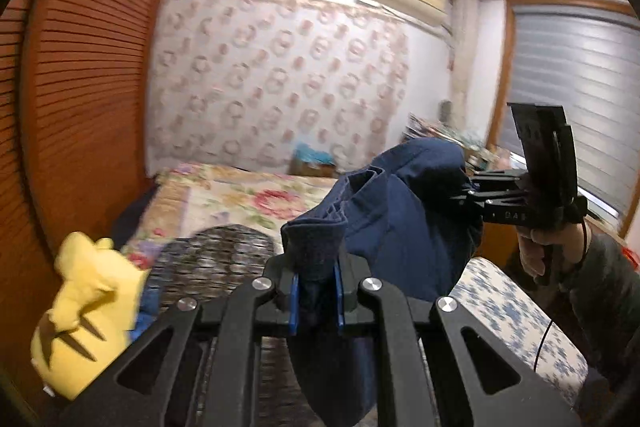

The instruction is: Fold small clothes

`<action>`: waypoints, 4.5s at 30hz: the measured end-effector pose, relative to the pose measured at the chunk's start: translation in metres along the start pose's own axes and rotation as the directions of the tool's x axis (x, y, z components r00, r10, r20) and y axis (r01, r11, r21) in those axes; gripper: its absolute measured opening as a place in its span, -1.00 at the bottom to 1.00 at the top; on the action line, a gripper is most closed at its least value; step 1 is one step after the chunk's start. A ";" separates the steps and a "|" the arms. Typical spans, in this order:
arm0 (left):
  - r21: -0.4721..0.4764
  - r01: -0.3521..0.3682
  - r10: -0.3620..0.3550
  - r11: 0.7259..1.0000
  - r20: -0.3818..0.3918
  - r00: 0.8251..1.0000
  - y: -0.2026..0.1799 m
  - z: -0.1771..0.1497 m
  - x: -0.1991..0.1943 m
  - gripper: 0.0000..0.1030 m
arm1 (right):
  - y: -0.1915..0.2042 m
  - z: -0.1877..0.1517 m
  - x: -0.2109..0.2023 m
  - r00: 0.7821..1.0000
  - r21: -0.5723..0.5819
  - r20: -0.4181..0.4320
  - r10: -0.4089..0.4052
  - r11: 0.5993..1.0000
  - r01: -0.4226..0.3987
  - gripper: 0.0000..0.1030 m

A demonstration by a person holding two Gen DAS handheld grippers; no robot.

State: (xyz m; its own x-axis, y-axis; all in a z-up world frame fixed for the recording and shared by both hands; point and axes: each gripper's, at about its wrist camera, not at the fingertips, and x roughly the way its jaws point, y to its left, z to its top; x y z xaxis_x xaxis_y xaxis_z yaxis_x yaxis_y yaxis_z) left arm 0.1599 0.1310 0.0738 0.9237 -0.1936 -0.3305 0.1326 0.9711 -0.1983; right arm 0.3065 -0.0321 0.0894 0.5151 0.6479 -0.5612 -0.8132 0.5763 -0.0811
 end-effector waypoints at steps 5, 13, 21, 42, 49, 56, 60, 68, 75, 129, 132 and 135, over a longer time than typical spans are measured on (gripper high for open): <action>-0.121 -0.063 0.065 0.991 0.014 0.998 0.046 -0.029 -0.022 -0.80 | 0.028 0.044 0.050 0.997 -0.114 -0.036 0.064 0.991 -0.068 -0.67; -0.232 -0.216 0.206 0.948 -0.067 0.976 0.094 -0.090 -0.021 -0.80 | 0.091 0.073 0.159 0.977 -0.280 -0.170 0.126 0.945 -0.171 -0.67; -0.261 -0.276 0.240 0.925 -0.163 0.957 0.110 -0.115 -0.007 -0.79 | 0.090 0.078 0.207 0.985 -0.179 -0.161 0.065 0.979 -0.094 -0.10; -0.093 -0.368 0.359 0.925 -0.102 0.928 0.098 -0.089 -0.038 0.11 | 0.065 0.001 0.249 0.973 0.093 -0.146 0.177 0.982 -0.165 -0.07; -0.019 -0.334 0.331 0.942 -0.095 0.939 0.062 -0.087 -0.040 0.11 | 0.075 -0.013 0.157 0.997 0.103 -0.010 0.072 0.992 -0.071 -0.07; 0.017 -0.276 0.276 0.961 -0.104 0.956 0.018 -0.090 -0.040 0.11 | 0.082 -0.048 0.070 0.999 0.130 0.006 -0.044 0.991 0.043 0.01; 0.053 -0.250 0.254 0.967 -0.112 0.961 -0.010 -0.093 -0.036 0.11 | 0.081 -0.074 0.029 0.995 0.174 0.017 -0.102 0.980 0.098 0.14; 0.101 -0.192 0.206 0.976 -0.146 0.968 -0.056 -0.099 -0.027 0.11 | 0.079 -0.127 -0.043 0.966 0.276 0.014 -0.258 0.930 0.244 0.43; 0.103 -0.148 0.160 0.984 -0.116 0.980 -0.095 -0.097 -0.040 0.11 | 0.079 -0.156 -0.108 0.923 0.357 0.028 -0.384 0.866 0.349 0.43; 0.131 -0.145 0.151 0.981 -0.040 0.988 -0.132 -0.088 -0.058 0.12 | 0.084 -0.180 -0.181 0.843 0.435 0.070 -0.534 0.776 0.456 0.43; 0.132 -0.145 0.152 0.981 -0.040 0.988 -0.131 -0.088 -0.058 0.12 | 0.084 -0.180 -0.181 0.843 0.436 0.069 -0.533 0.776 0.455 0.43; 0.132 -0.145 0.151 0.981 -0.039 0.988 -0.131 -0.088 -0.058 0.12 | 0.084 -0.181 -0.181 0.843 0.435 0.070 -0.533 0.777 0.455 0.43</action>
State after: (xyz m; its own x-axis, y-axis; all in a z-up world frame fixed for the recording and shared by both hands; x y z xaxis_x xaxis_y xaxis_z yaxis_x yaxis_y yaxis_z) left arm 0.0576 0.0026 0.0375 0.9183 -0.0497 -0.3929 0.0434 0.9987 -0.0249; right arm 0.0963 -0.1914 0.0357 0.8866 0.2740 -0.3726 -0.2796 0.9593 0.0401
